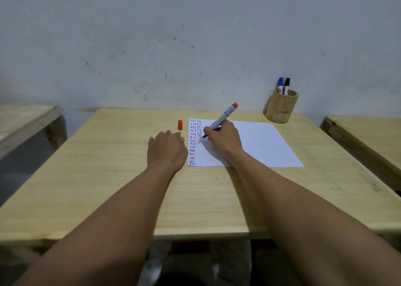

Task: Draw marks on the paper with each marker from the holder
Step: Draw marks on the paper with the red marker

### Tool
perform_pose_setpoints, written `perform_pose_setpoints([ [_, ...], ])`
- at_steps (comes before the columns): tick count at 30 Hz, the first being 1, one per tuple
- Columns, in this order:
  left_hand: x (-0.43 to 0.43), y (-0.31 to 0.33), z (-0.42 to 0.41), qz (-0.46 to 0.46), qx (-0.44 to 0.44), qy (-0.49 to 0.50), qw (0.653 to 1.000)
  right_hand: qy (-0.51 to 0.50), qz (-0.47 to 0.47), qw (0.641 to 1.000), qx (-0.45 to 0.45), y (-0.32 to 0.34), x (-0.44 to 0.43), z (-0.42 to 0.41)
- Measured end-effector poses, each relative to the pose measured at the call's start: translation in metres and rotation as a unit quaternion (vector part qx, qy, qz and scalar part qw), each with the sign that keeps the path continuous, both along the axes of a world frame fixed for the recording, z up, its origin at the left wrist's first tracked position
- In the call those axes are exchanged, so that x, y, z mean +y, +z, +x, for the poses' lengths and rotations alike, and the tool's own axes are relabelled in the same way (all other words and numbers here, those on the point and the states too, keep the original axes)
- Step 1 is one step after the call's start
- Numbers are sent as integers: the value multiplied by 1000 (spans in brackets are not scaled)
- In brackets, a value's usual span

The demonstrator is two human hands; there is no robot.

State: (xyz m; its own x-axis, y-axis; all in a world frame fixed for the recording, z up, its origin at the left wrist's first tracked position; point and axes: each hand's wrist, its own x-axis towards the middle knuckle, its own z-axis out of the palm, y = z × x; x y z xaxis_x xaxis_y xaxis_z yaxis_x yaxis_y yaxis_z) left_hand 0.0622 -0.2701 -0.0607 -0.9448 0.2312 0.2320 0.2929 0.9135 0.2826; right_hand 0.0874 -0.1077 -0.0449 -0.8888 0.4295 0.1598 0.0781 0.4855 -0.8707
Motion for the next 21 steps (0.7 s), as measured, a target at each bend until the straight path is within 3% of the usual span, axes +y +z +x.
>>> perform_pose_setpoints([
  [5,-3,-4,-4,-64,-18,-15,998,4,26,1000,-8,-1,-1,0],
  [21,-2,-7,-7,-61,-30,-9,998,40,57,997,-12,-2,-1,0],
])
